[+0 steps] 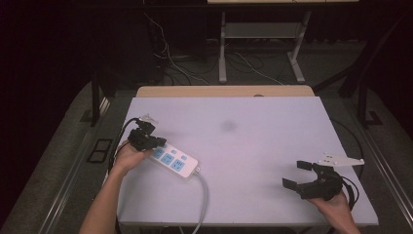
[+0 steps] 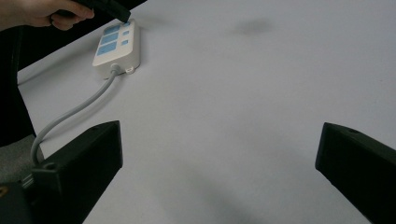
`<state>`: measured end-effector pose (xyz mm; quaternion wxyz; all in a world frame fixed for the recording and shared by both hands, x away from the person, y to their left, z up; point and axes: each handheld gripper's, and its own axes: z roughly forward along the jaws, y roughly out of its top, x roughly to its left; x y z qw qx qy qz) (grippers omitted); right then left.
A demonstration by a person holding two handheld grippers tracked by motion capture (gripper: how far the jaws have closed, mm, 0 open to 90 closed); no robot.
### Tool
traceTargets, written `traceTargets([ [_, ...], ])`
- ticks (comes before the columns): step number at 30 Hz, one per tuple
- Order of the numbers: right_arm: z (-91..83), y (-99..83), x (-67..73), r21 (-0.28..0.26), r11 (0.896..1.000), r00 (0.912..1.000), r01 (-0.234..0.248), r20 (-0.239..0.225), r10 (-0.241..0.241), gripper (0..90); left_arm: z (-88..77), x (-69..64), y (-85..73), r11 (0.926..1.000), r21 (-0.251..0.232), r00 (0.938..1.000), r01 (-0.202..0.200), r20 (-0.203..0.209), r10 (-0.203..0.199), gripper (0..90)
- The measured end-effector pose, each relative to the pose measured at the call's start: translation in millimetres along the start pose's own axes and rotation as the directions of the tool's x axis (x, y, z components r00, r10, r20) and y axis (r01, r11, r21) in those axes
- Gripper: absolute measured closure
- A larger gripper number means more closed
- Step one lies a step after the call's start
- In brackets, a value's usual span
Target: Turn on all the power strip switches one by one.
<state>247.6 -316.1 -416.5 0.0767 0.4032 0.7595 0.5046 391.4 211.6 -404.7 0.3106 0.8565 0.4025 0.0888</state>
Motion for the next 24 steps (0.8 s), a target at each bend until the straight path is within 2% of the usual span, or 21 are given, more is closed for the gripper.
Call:
traceTargets([
  [7, 1.4, -0.4, -0.6, 0.009, 1.0, 1.0, -0.001, 0.003, 0.001, 0.4, 0.9, 1.2, -2.3, 0.9995, -0.011, 0.9995, 0.031, 0.008, -0.031, 89.4],
  [24, 0.1, -0.2, -1.3, 0.004, 1.0, 1.0, -0.003, 0.008, 0.002, 0.5, 2.6, 5.9, -2.3, 0.9984, 0.001, 0.9977, 0.056, 0.039, -0.056, 89.7],
])
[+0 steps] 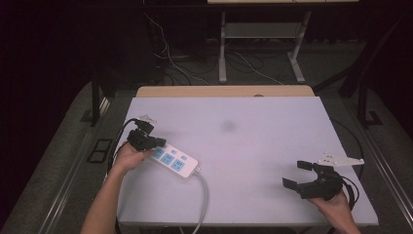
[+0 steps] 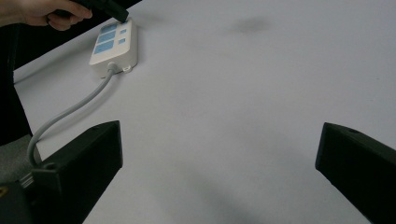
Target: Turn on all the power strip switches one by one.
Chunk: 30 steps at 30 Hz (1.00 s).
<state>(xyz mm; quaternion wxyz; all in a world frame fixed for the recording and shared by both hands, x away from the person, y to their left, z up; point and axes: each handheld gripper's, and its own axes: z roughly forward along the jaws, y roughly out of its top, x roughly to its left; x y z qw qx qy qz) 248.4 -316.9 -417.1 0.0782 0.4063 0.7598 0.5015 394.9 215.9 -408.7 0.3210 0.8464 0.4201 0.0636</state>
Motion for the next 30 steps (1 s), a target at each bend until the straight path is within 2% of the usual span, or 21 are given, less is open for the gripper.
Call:
traceTargets([
  [6, -1.3, -0.2, -0.5, -0.005, 1.0, 1.0, 0.0, 0.004, 0.0, 0.5, 1.2, 3.7, 2.1, 0.9998, 0.021, 0.9997, 0.003, 0.023, -0.004, 89.8],
  [20, -2.0, -0.3, -0.5, -0.006, 1.0, 1.0, -0.005, 0.008, 0.005, 0.5, 1.1, 1.0, 1.3, 0.9999, 0.012, 1.0, -0.002, 0.004, 0.002, 89.7],
  [25, -2.0, -0.2, -1.5, -0.008, 1.0, 1.0, -0.005, 0.008, 0.005, 0.5, 1.4, -3.4, 2.9, 0.9995, 0.022, 0.9995, -0.022, -0.022, 0.022, 89.6],
  [28, -2.0, 0.0, -1.4, -0.01, 1.0, 1.0, -0.006, 0.008, 0.006, 0.5, 1.4, -3.7, 3.5, 0.9996, 0.026, 0.9996, -0.013, -0.024, 0.013, 89.5],
  [30, -2.0, 0.0, -1.5, -0.01, 1.0, 1.0, -0.006, 0.006, 0.006, 0.5, 0.4, -2.6, 4.8, 0.9997, 0.02, 0.9997, 0.014, -0.018, -0.014, 89.5],
])
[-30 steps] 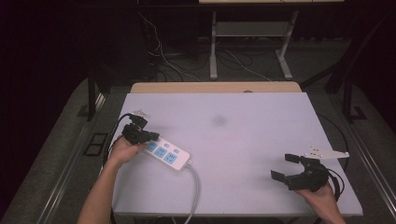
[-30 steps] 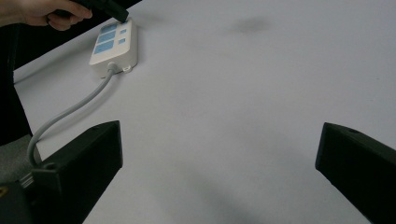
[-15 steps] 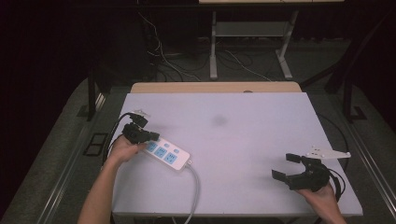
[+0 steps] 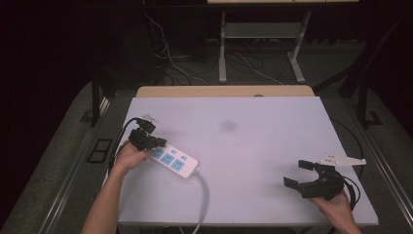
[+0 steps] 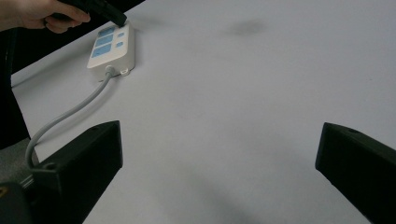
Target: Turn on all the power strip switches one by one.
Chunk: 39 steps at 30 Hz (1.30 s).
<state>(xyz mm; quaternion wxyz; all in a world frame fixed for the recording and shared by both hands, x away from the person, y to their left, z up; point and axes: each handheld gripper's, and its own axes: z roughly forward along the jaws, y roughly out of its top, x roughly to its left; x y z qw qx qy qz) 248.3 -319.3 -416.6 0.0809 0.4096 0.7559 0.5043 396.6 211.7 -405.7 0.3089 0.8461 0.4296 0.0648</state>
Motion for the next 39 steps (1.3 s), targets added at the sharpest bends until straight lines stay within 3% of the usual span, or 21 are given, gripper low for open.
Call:
traceTargets([
  [2, 0.7, -0.2, 0.1, 0.004, 1.0, 1.0, 0.001, 0.0, -0.001, 0.5, 0.3, -1.5, 0.7, 1.0, 0.008, 1.0, -0.002, -0.006, 0.003, 89.4],
  [11, -0.7, 0.0, -0.4, -0.003, 1.0, 1.0, -0.005, -0.001, 0.005, 0.5, -17.8, -7.9, -0.1, 0.9972, -0.074, 0.9999, 0.01, -0.008, -0.011, 88.9],
  [16, -0.2, 0.2, 0.4, -0.002, 1.0, 1.0, -0.001, -0.004, 0.001, 0.5, -32.1, -10.7, -6.5, 0.9928, -0.116, 0.9993, 0.03, -0.02, -0.033, 75.0],
  [23, -1.3, 0.4, 0.0, -0.009, 1.0, 1.0, -0.004, -0.003, 0.004, 0.5, -50.4, -16.1, -20.3, 0.9769, -0.196, 0.9963, 0.085, 0.005, -0.085, 40.4],
  [26, -1.6, 0.3, 0.2, -0.01, 1.0, 1.0, -0.005, -0.002, 0.005, 0.5, -56.5, -20.1, -27.9, 0.9694, -0.23, 0.9963, 0.086, 0.016, -0.084, 23.7],
  [31, -2.1, 0.2, 0.4, -0.014, 1.0, 1.0, -0.004, -0.001, 0.004, 0.4, -62.4, -31.5, -38.5, 0.9559, -0.278, 0.9951, 0.094, -0.004, -0.099, 2.2],
  [34, -2.4, 0.2, 0.3, -0.014, 1.0, 1.0, -0.007, 0.0, 0.007, 0.5, -65.0, -39.7, -45.3, 0.9453, -0.313, 0.9945, 0.091, -0.021, -0.103, 0.0],
  [39, -3.0, 0.0, 0.7, -0.017, 1.0, 1.0, -0.007, 0.002, 0.007, 0.5, -65.5, -53.3, -58.7, 0.9339, -0.35, 0.9965, 0.074, -0.01, -0.083, 0.0],
])
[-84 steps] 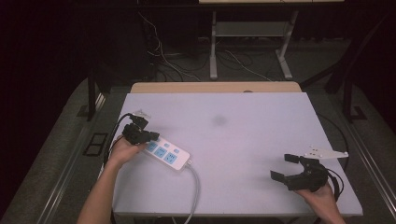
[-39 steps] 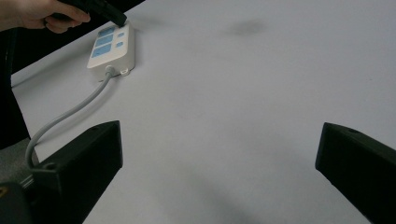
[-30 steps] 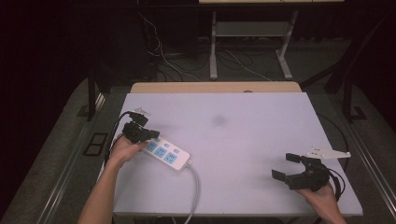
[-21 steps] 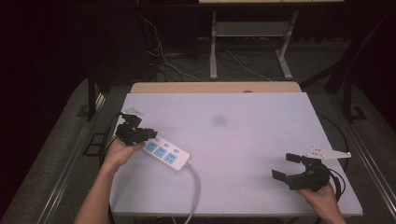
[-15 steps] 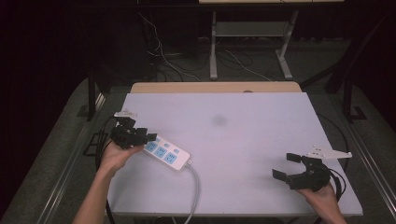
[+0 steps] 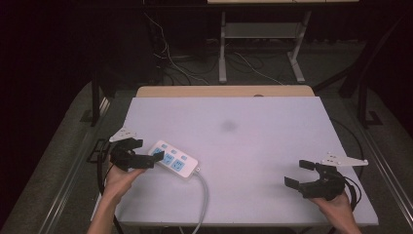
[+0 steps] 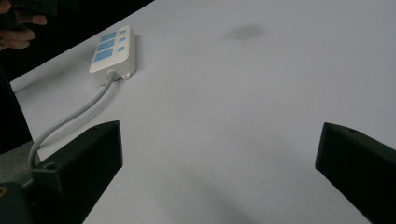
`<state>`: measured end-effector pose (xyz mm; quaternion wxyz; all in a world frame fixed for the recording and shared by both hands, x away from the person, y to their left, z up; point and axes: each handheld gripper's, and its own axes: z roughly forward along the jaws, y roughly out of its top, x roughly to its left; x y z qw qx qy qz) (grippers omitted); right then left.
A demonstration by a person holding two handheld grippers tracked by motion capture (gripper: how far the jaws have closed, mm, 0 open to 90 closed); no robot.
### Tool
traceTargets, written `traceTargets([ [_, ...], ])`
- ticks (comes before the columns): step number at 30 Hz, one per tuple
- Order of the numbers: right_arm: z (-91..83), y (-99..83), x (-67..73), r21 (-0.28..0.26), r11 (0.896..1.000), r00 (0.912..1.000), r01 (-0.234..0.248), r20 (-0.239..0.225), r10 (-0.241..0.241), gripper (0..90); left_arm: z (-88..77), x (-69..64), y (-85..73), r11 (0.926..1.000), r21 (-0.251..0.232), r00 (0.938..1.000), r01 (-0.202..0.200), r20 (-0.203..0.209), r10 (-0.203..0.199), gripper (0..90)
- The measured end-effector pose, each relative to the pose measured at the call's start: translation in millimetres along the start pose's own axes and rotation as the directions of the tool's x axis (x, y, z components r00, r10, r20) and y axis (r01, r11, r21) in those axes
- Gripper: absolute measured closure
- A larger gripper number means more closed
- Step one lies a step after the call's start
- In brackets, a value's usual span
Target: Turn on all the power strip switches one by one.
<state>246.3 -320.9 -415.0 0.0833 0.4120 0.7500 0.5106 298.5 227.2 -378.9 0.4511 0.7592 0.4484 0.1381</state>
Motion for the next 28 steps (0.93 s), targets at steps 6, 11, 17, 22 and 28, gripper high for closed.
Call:
traceTargets([
  [6, 0.0, -0.2, 0.2, 0.001, 1.0, 1.0, -0.002, -0.001, 0.002, 0.4, -3.1, -13.9, -14.6, 0.9992, -0.04, 0.9998, -0.003, 0.021, 0.004, 0.0],
  [11, 0.5, -0.4, 0.2, 0.007, 1.0, 1.0, -0.006, -0.005, 0.006, 0.4, -3.5, -26.2, -26.8, 0.9986, -0.052, 0.998, -0.002, 0.063, 0.005, 0.0],
  [17, 0.2, -0.7, 0.9, 0.013, 1.0, 0.9999, -0.011, -0.011, 0.011, 0.5, 0.0, -40.2, -39.3, 0.9973, -0.07, 0.9935, -0.021, 0.11, 0.028, 0.0],
  [22, -0.2, -1.1, 1.9, 0.013, 1.0, 0.9998, -0.01, -0.016, 0.01, 0.5, 5.4, -45.3, -46.2, 0.9975, -0.059, 0.99, -0.04, 0.133, 0.047, 0.0],
  [28, 0.3, -1.5, 4.9, 0.021, 1.0, 0.9997, -0.005, -0.025, 0.005, 0.4, 9.8, -48.4, -51.0, 0.997, -0.038, 0.9876, -0.067, 0.14, 0.072, 0.0],
])
